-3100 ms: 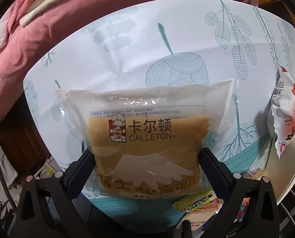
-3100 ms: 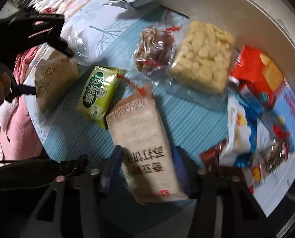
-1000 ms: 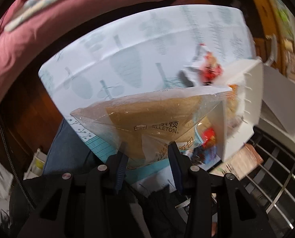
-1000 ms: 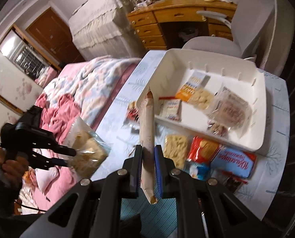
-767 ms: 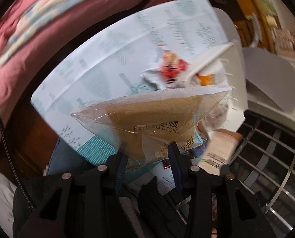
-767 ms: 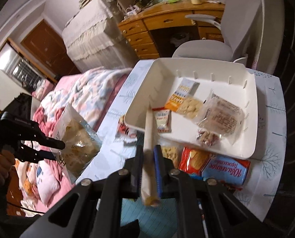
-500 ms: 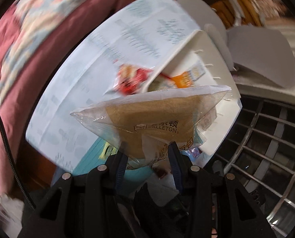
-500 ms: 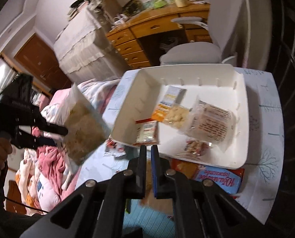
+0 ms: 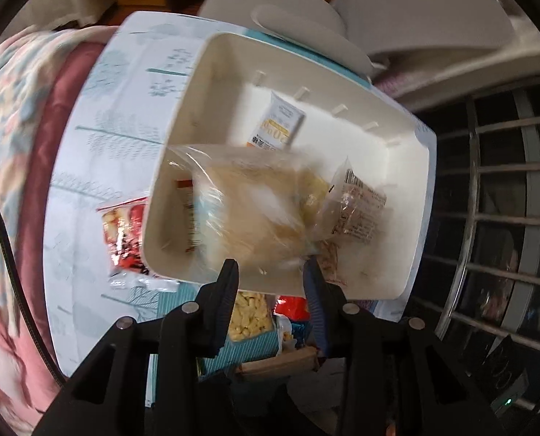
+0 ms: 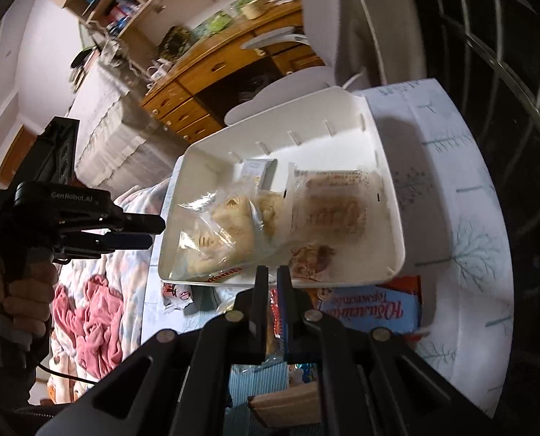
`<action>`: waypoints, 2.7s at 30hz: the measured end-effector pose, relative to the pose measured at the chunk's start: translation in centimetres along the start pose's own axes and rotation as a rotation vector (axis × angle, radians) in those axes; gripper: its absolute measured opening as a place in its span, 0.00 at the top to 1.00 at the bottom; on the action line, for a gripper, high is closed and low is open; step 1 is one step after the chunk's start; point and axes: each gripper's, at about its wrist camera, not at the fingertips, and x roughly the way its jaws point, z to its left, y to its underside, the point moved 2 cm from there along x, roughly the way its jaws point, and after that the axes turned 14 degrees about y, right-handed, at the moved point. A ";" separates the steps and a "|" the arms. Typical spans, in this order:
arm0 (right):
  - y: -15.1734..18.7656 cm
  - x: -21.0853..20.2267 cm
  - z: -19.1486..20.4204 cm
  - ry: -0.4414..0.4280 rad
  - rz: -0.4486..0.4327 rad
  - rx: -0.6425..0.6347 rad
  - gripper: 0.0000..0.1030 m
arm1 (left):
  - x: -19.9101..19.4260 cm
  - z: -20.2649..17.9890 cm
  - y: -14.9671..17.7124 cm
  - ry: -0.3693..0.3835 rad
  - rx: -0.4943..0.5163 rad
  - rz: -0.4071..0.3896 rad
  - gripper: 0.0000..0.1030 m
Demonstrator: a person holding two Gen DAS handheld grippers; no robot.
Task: Organize snacks
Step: 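Lower the bread bag into the tray with the left gripper while the right releases the cracker bag there, then withdraw both grippers and grasp the brown paper bag with the right gripper, then lift the brown paper bag with the right gripper while the left gripper grasps the green packet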
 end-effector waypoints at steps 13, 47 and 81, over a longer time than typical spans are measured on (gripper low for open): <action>2.8 -1.6 0.9 0.105 -0.025 0.126 0.95 | -3.7 0.6 3.7 0.016 0.237 -0.052 0.65; 21.6 0.3 -1.6 0.078 0.163 1.114 0.45 | 1.3 6.8 18.3 -0.171 0.882 0.303 0.19; 15.7 11.3 -2.4 0.246 0.536 1.030 0.43 | 16.8 8.2 19.8 -0.372 0.599 0.519 0.24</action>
